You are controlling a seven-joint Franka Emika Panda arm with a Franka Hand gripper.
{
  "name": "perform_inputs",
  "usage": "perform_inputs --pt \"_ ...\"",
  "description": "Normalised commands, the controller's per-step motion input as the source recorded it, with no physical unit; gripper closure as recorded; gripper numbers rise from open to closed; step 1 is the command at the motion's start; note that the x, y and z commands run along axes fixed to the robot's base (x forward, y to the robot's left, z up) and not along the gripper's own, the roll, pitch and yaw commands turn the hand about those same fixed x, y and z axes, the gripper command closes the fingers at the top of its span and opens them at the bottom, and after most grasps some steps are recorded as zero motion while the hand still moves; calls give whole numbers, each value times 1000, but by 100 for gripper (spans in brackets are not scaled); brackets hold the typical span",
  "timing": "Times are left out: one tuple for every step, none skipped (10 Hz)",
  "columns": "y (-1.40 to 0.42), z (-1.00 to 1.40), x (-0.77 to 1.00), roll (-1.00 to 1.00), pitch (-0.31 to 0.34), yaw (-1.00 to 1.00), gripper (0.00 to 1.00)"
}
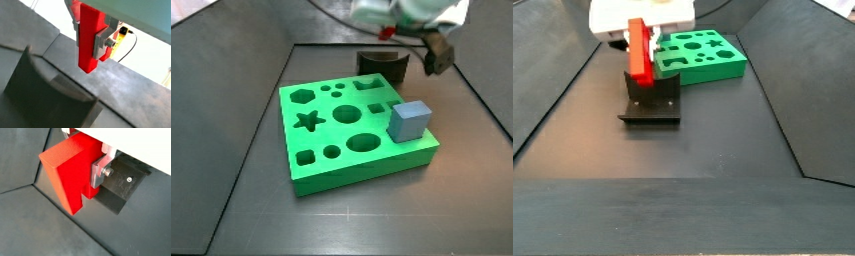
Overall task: Pick up the double-square object. Move up. Place the double-square object on the fixture. Regrasp the double-square object. Move to above the board. Insert the double-square object.
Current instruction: Move to above the board.
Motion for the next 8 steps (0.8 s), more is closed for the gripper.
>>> perform_inputs --pt "20 1000 107 -28 269 212 100" --pt "19 1000 105 -27 238 235 100" --pt "16 1000 103 -25 156 264 100" --pt "13 1000 99 -20 100 269 100" --pt "10 1000 96 -15 49 255 100" --pt "8 1000 90 -20 -7 220 100" --pt "8 1000 86 -22 -37 185 100" --pt "5 1000 78 -19 -63 143 100"
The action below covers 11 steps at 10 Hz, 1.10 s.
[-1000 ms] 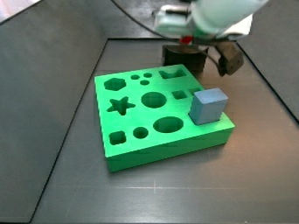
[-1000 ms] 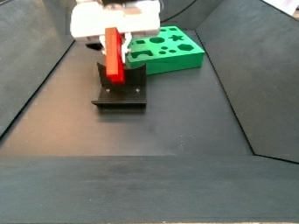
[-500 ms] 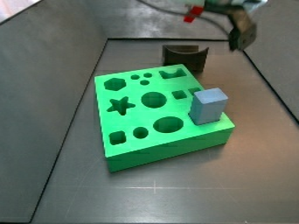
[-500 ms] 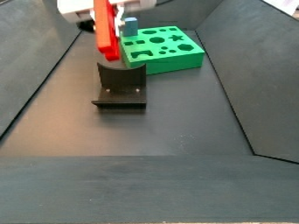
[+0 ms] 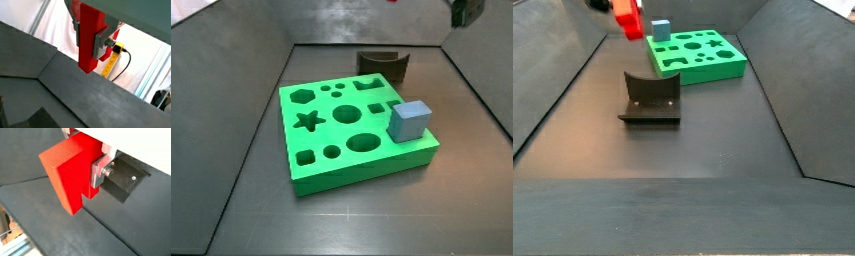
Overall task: Pick up the double-square object. Move up. Place the double-square object on the fixture. Regrasp the double-square object. Move to above the board. Insert the double-square object.
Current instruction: Move to above the board.
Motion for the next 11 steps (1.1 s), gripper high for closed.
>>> perform_inputs --pt "5 1000 67 -14 -80 86 100" --pt "4 1000 61 -11 -79 46 100" --pt "4 1000 53 -11 -65 9 100" --pt "-3 1000 40 -16 -37 -16 100" --pt "-3 819 21 -28 5 -41 100" --pt "0 667 11 -34 34 -47 100" --pt "-3 513 5 -41 60 -42 100" --pt "-2 358 2 -46 84 -30 100" --pt "-1000 155 -591 -1000 -59 1 100" --pt "-1000 121 -589 -1000 -62 10 100" --pt "-1000 132 -628 -1000 -80 10 100"
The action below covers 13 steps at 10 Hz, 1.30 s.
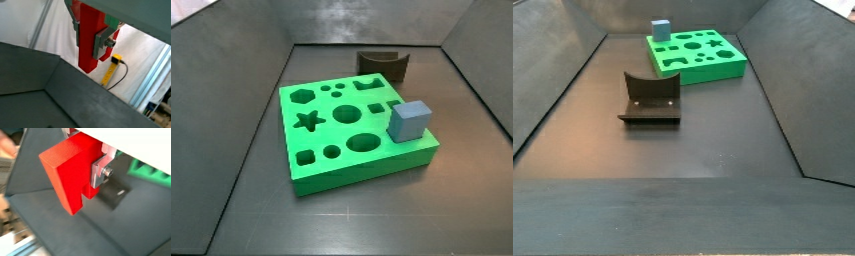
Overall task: Pick up the double-square object. Move up. Place the double-square object on the fixture. Regrasp the double-square object. Move to above the board. Insert the double-square object.
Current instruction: Move to above the board.
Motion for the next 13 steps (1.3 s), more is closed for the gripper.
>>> perform_inputs --pt "-1000 127 -643 -1000 -88 10 100" --pt "-1000 127 -674 -1000 -115 12 100" --pt "-1000 128 -704 -1000 -131 13 100" --pt "-1000 132 -763 -1000 -162 15 100" --pt "-1000 129 -800 -1000 -179 16 100" --pt "-1000 131 -920 -1000 -223 20 100" --pt "-732 99 -778 -1000 -260 24 100" --pt "-309 43 -517 -1000 -317 32 100" --pt "-170 25 -424 -1000 -342 27 100" --pt "-18 18 -341 -1000 -429 23 100" --pt "49 4 -311 -887 -455 16 100" --pt "109 -1 -293 -658 -422 18 100" --pt "117 4 -287 -559 -406 9 100"
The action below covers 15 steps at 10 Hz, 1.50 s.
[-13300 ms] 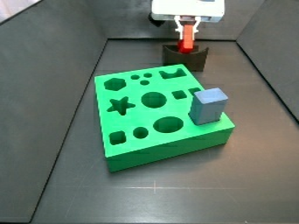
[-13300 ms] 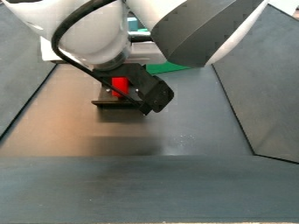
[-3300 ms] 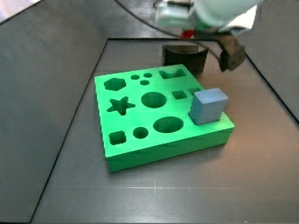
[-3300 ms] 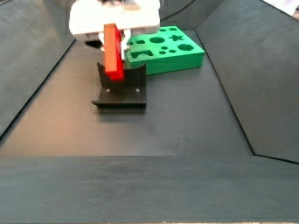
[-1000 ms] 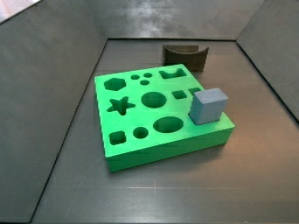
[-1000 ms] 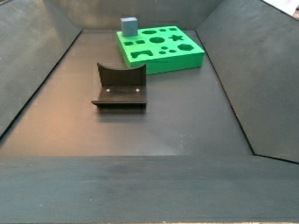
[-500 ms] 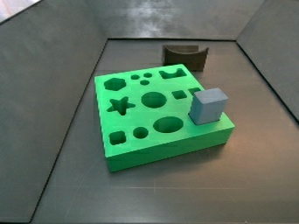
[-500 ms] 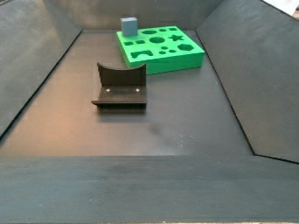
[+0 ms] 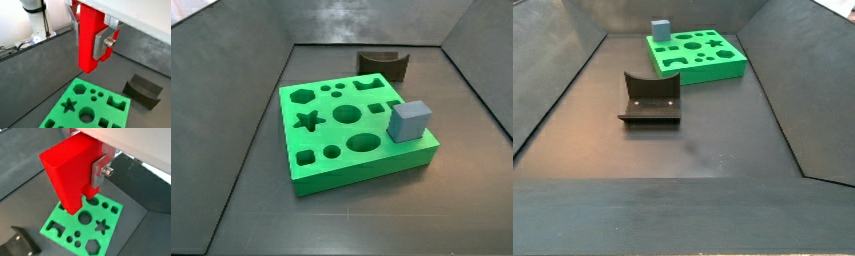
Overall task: Pick up the double-square object. Move up. Place the double-square object on the fixture. Regrasp the double-square object. Move to above the board. Insert the double-square object.
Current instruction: Move to above the board.
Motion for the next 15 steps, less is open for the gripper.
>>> perform_inputs --pt "121 -2 -266 -413 -366 7 100" --pt "121 -1 -247 -342 -329 10 100" --pt "115 3 -228 -278 -289 7 100" --pt "111 -1 -217 -257 -273 7 100" --pt "103 1 -199 -210 -251 6 100" --pt "98 3 -195 -197 -246 4 100" --pt "95 -4 -183 -185 -239 7 100" --pt "93 -3 -177 -178 -234 6 100" --pt "92 0 -177 -173 -230 5 100" --pt "92 0 -174 -169 -226 6 100" --pt "90 -3 -172 -166 -223 5 100" --pt "88 -1 -172 -162 -220 4 100" --pt "91 0 -171 -160 -219 5 100" --pt "91 0 -171 -160 -218 5 100" --pt "90 0 -171 -159 -217 4 100"
